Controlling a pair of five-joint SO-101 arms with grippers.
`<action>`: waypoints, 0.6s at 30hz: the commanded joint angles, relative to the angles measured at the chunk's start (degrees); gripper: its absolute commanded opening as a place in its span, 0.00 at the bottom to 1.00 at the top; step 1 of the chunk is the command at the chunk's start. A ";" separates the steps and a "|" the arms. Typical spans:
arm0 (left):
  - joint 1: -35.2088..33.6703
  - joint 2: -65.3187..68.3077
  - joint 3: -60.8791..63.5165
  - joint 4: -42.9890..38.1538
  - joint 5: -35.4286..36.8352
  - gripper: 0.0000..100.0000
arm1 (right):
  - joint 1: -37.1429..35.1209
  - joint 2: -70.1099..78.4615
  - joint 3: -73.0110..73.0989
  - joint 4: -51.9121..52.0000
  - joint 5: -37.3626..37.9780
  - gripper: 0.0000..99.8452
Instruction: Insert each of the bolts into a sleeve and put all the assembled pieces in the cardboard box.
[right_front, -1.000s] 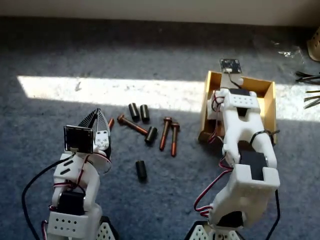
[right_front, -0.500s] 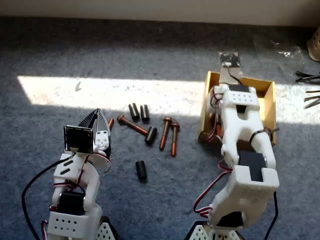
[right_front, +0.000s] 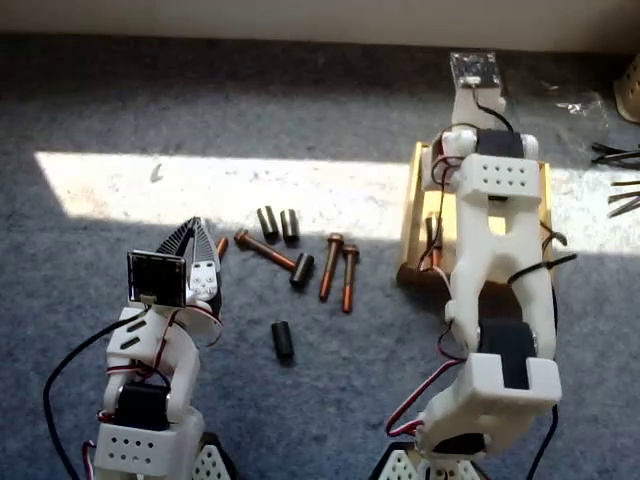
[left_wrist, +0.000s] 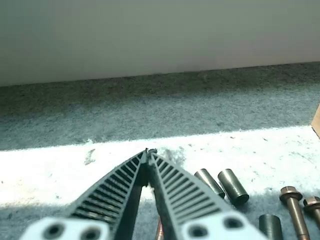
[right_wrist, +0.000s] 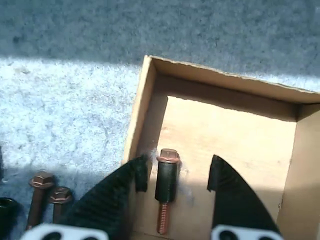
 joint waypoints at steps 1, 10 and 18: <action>-3.30 -0.66 -0.40 -3.43 0.62 0.02 | -3.56 -7.87 -2.77 2.24 0.00 0.18; -5.67 -0.66 -0.13 -4.92 0.70 0.02 | -16.22 -21.93 2.51 6.55 -0.09 0.18; -8.04 -0.66 -0.48 -4.92 0.70 0.02 | -24.22 -30.81 16.04 7.69 -0.44 0.18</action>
